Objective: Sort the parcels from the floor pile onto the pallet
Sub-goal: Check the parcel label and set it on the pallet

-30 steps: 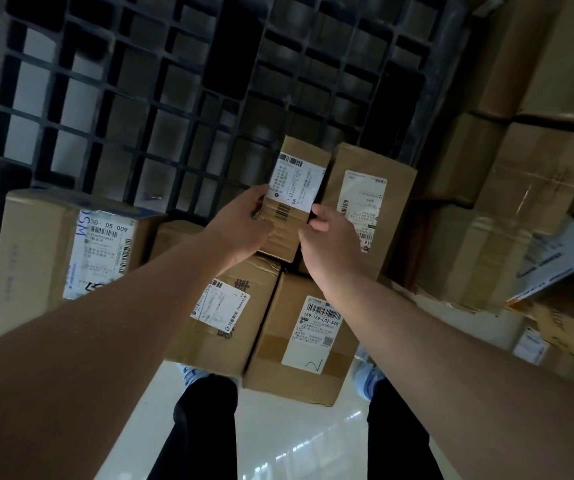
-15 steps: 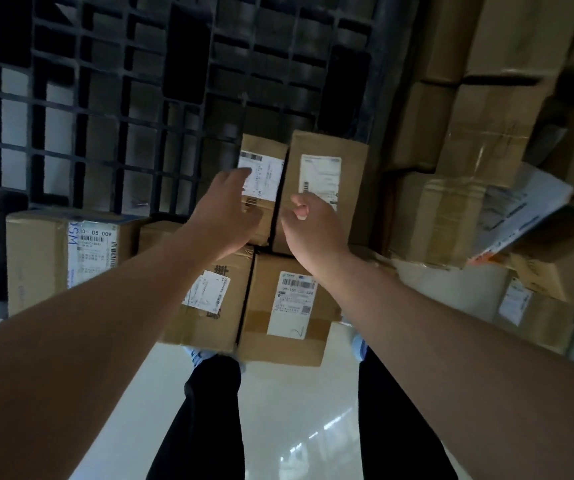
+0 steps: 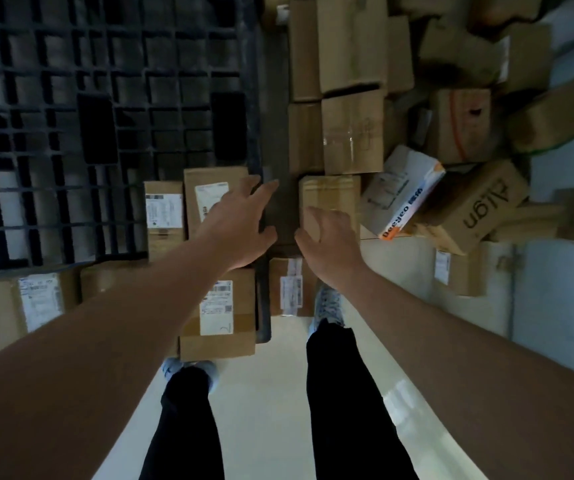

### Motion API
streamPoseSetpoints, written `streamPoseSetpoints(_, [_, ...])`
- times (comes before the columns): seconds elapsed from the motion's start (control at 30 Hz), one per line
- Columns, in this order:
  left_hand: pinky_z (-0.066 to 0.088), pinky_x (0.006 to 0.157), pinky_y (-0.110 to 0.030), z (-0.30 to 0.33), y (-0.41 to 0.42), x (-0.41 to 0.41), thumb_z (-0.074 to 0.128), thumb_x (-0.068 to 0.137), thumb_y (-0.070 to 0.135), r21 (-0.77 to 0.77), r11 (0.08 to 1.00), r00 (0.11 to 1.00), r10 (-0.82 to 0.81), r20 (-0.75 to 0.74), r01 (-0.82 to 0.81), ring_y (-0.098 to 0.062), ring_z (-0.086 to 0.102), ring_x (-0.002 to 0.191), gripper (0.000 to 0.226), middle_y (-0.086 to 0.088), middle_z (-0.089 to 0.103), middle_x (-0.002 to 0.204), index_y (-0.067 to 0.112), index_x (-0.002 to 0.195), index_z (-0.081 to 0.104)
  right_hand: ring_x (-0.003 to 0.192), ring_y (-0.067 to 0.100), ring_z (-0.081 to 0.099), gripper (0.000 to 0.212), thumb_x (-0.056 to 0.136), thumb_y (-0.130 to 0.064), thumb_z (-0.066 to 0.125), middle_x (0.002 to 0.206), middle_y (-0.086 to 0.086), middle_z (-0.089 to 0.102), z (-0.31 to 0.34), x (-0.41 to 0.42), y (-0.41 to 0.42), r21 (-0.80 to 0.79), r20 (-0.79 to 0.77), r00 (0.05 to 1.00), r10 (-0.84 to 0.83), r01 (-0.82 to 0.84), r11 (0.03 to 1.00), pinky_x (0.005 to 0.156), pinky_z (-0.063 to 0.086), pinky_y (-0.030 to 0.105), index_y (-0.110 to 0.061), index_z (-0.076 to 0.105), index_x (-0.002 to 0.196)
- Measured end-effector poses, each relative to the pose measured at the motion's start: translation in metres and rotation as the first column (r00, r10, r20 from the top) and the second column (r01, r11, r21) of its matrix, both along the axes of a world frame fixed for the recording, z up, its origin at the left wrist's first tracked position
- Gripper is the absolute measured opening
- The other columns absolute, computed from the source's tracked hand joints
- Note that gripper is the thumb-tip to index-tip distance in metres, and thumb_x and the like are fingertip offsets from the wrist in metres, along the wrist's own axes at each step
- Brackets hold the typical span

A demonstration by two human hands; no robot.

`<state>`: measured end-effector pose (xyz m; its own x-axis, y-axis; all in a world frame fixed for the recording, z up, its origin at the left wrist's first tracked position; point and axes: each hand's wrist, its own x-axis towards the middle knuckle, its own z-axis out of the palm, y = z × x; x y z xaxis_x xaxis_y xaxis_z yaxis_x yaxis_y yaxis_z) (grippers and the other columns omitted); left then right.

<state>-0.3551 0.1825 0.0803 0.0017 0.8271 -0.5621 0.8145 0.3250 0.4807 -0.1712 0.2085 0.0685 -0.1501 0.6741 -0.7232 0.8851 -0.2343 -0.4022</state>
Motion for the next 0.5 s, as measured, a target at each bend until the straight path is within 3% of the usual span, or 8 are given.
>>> streamPoseSetpoints(0.1, [0.041, 0.114, -0.056, -0.031, 0.021, 0.034, 0.075, 0.089, 0.043, -0.026, 0.998, 0.995, -0.056, -0.078, 0.054, -0.035, 0.030, 0.150, 0.094, -0.003, 0.016, 0.169, 0.042, 0.160, 0.014, 0.158, 0.040, 0.011, 0.067, 0.102, -0.060, 0.049, 0.172, 0.006, 0.007, -0.023, 0.034, 0.018, -0.086, 0.076, 0.996, 0.055, -0.049, 0.995, 0.124, 0.024, 0.054, -0.044, 0.024, 0.162])
streamPoseSetpoints(0.2, [0.038, 0.114, -0.059, -0.070, 0.037, 0.063, 0.079, 0.085, 0.046, -0.062, 0.996, 0.990, -0.071, -0.120, 0.064, -0.037, 0.025, 0.152, 0.101, -0.003, 0.011, 0.170, 0.044, 0.159, 0.010, 0.159, 0.043, 0.002, 0.069, 0.102, -0.065, 0.043, 0.173, 0.007, -0.003, -0.057, 0.064, 0.034, -0.100, 0.107, 0.981, 0.163, -0.153, 0.983, 0.125, 0.022, 0.060, -0.050, 0.012, 0.162])
streamPoseSetpoints(0.37, [0.038, 0.115, -0.058, -0.137, 0.049, 0.099, 0.081, 0.084, 0.045, -0.136, 0.988, 0.979, -0.097, -0.178, 0.073, -0.038, 0.023, 0.153, 0.104, -0.005, 0.007, 0.170, 0.044, 0.158, 0.008, 0.155, 0.046, 0.011, 0.065, 0.103, -0.059, 0.044, 0.171, 0.008, 0.001, -0.118, 0.098, 0.054, -0.042, 0.143, 0.936, 0.320, -0.317, 0.947, 0.115, 0.034, 0.060, -0.049, 0.011, 0.159])
streamPoseSetpoints(0.5, [0.042, 0.112, -0.059, -0.174, 0.043, 0.115, 0.081, 0.086, 0.039, -0.214, 0.977, 0.989, -0.044, -0.142, 0.013, -0.042, 0.030, 0.150, 0.110, -0.012, 0.007, 0.170, 0.053, 0.154, -0.005, 0.152, 0.044, 0.026, 0.078, 0.104, -0.045, 0.055, 0.171, 0.009, 0.006, -0.154, 0.114, 0.055, -0.076, -0.029, 0.961, 0.275, -0.276, 0.958, 0.115, 0.037, 0.058, -0.059, 0.000, 0.158])
